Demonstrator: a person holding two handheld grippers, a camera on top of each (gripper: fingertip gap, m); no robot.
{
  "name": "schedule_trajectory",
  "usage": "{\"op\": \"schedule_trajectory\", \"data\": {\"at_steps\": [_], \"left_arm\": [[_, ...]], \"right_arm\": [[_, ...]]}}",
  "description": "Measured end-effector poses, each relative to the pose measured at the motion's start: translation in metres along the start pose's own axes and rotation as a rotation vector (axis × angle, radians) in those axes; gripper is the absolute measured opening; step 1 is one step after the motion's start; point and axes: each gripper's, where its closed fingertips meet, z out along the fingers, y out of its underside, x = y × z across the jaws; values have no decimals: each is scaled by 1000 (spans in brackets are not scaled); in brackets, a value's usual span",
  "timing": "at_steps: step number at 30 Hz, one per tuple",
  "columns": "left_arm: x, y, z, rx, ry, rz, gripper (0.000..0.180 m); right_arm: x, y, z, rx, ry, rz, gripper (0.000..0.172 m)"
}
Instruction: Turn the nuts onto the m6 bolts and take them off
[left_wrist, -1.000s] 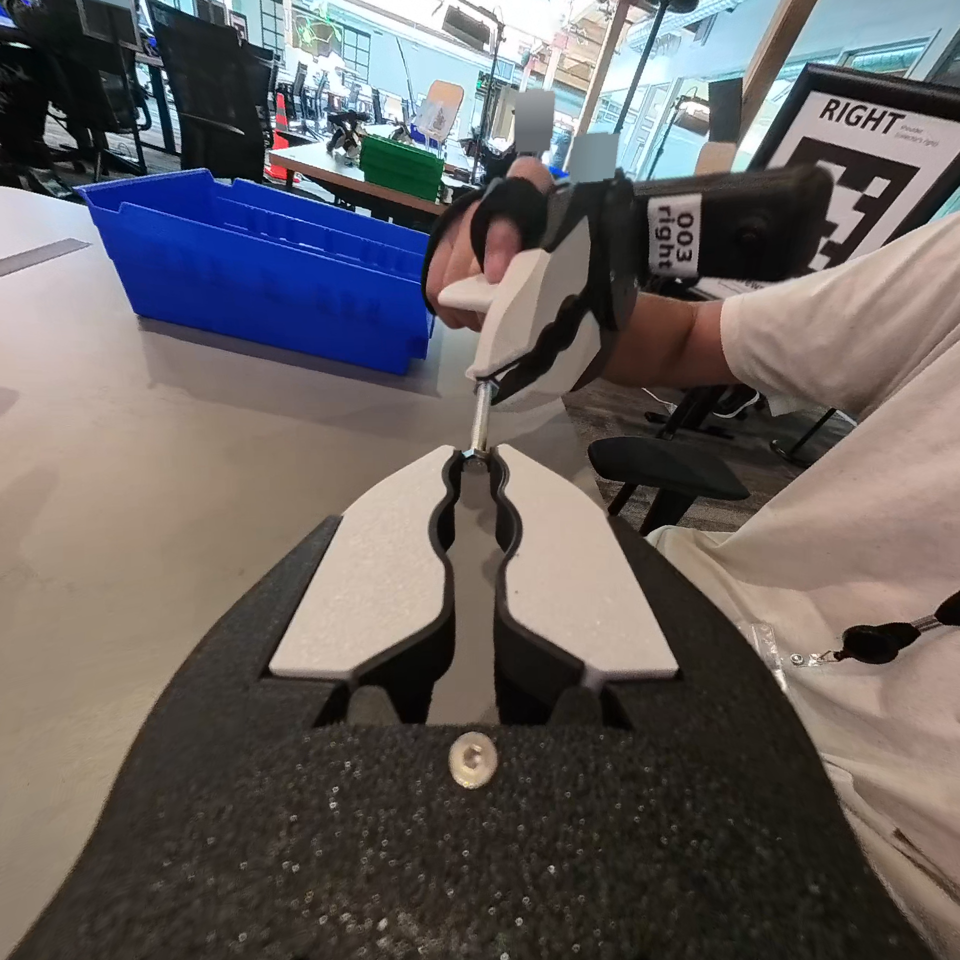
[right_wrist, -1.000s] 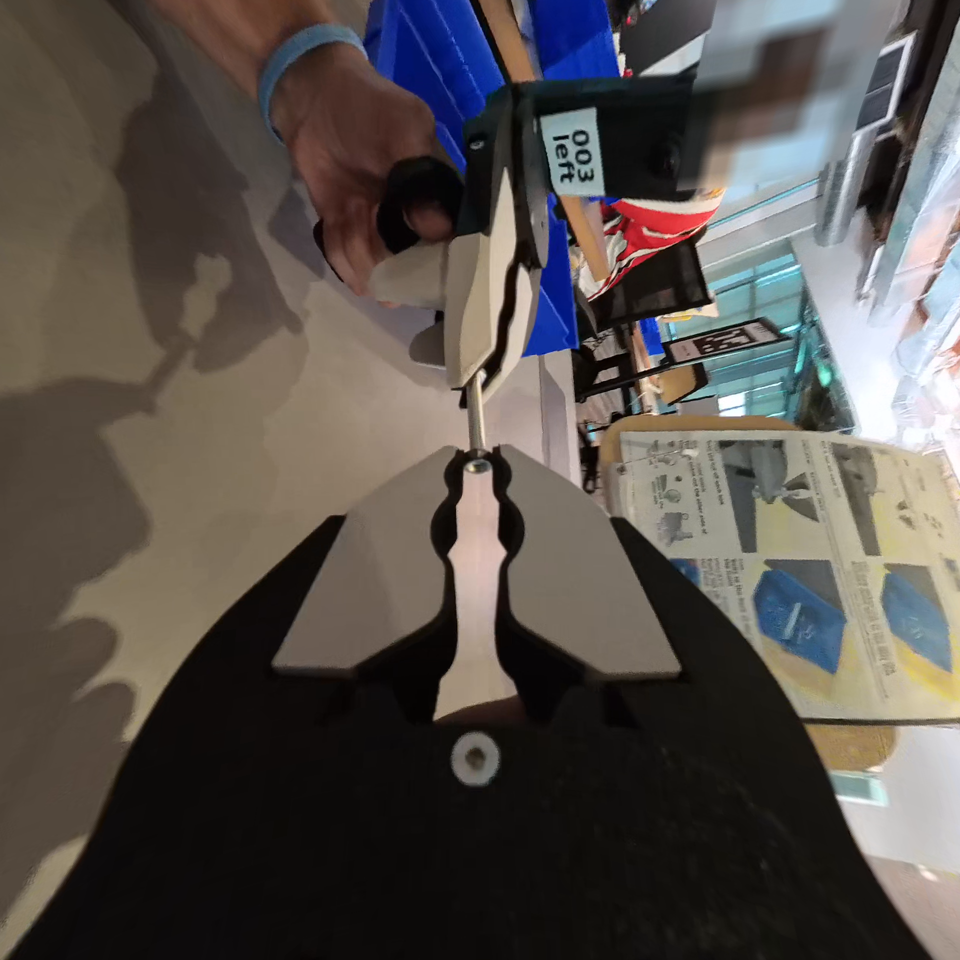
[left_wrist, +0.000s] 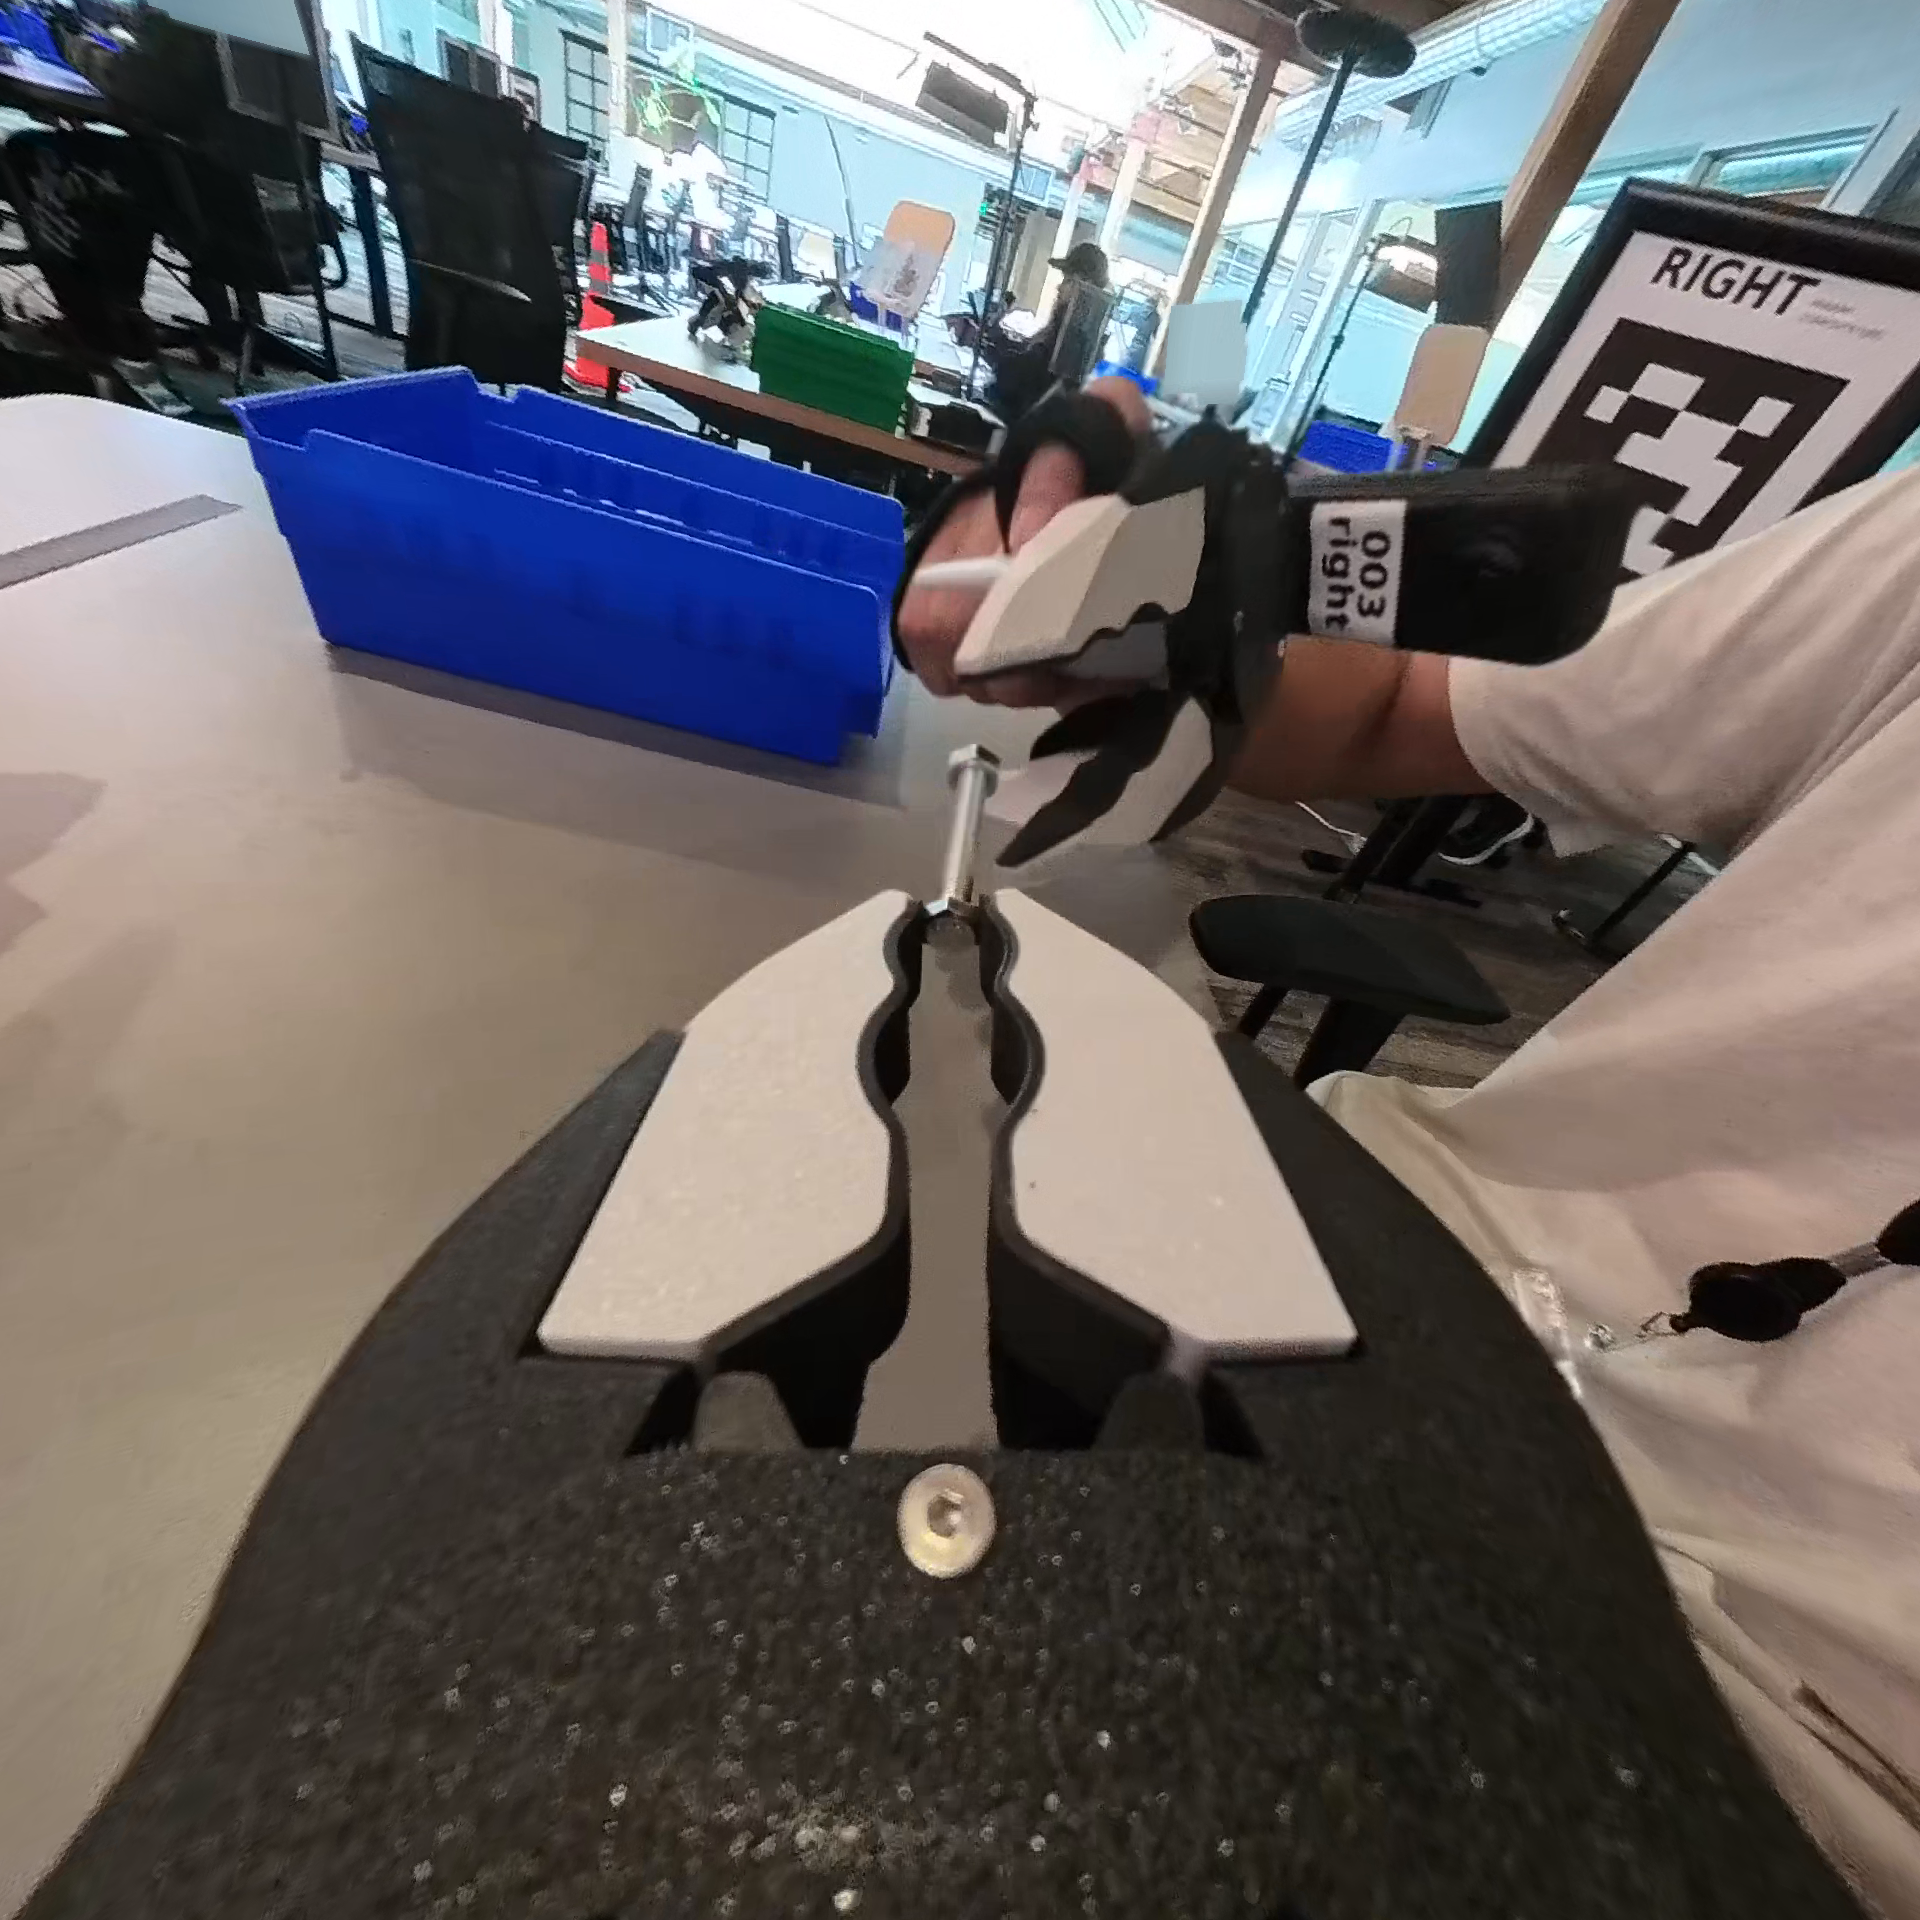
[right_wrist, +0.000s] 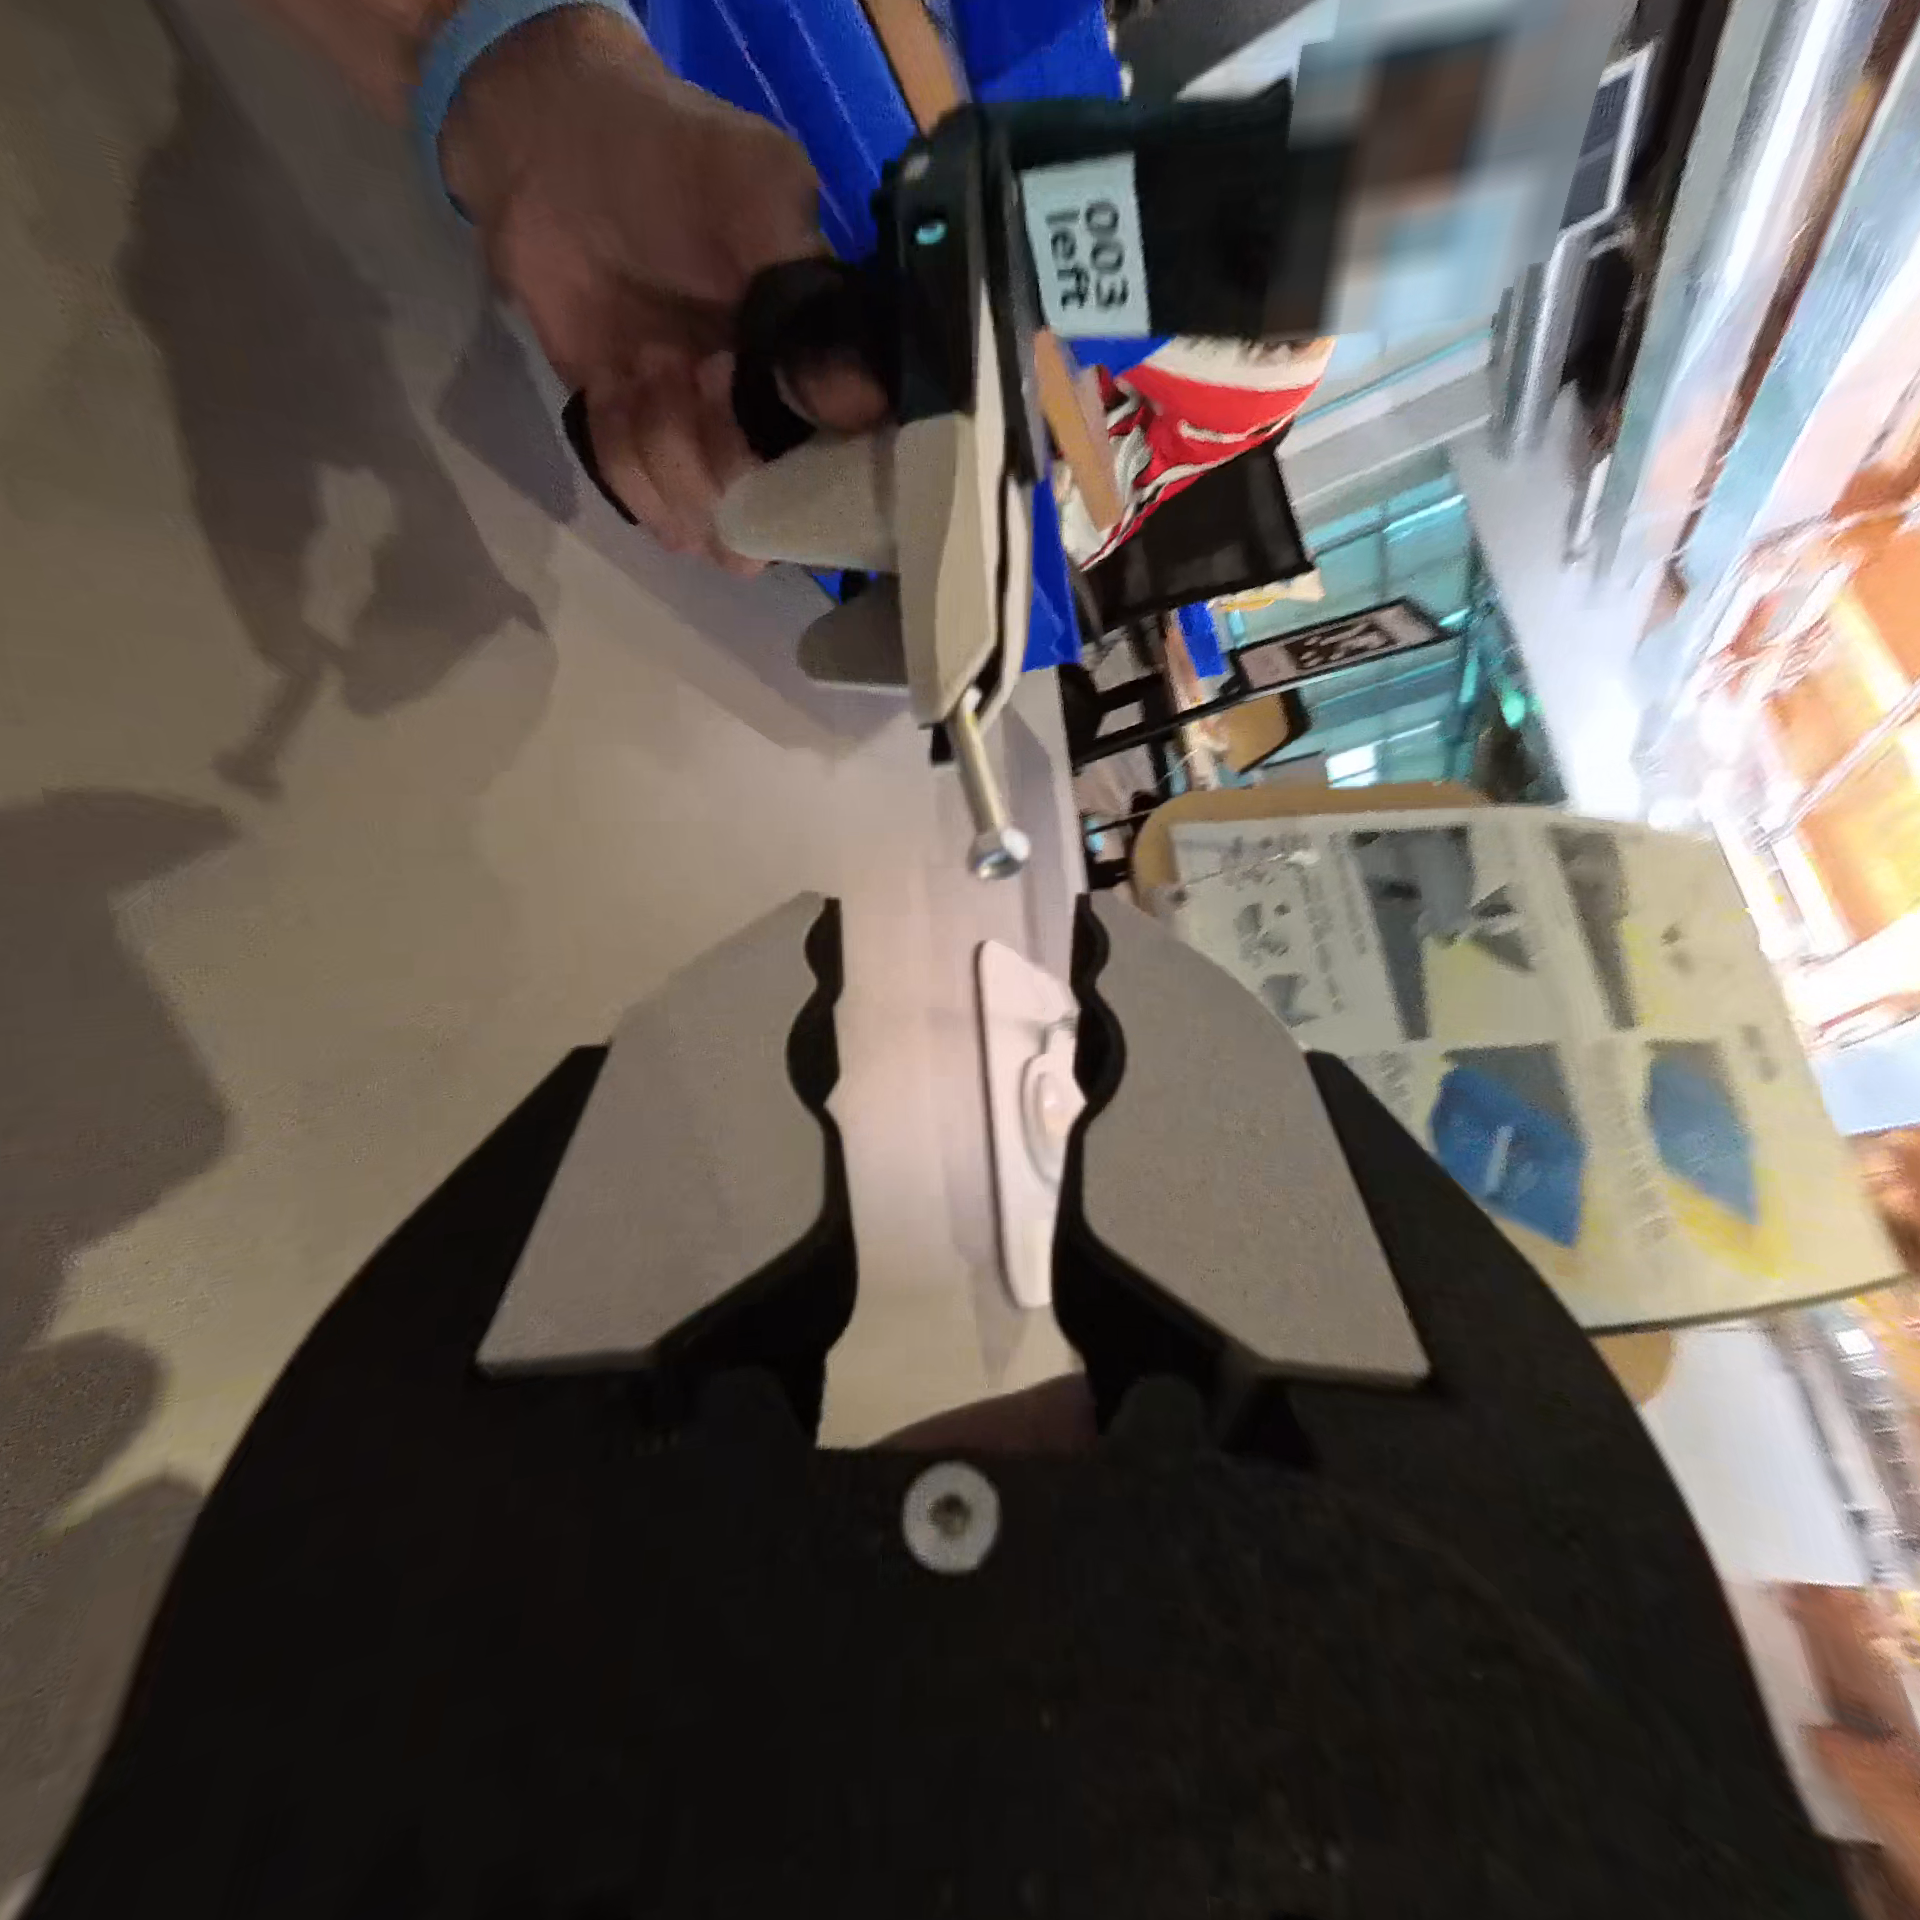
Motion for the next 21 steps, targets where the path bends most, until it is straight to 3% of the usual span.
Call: {"op": "schedule_trajectory", "data": {"at_steps": [3, 5, 9, 11, 16, 21], "left_arm": [[3, 5, 4, -26, 21, -4, 10], [5, 6, 6, -36, 23, 1, 10], [4, 7, 5, -42, 14, 16, 10], [3, 6, 6, -41, -3, 31, 10], [-3, 6, 5, -41, -56, 67, 10], [-8, 6, 4, -51, -96, 89, 10]], "right_arm": [[2, -2, 6, -10, -3, -88, 37], [1, -2, 8, -2, -28, -99, 18], [0, -6, 8, 24, -119, 80, 11], [1, -6, 8, 41, -192, 293, 11], [-1, -3, 11, 84, -461, 1053, 11], [-4, -1, 14, 87, -623, 1642, 11]]}}
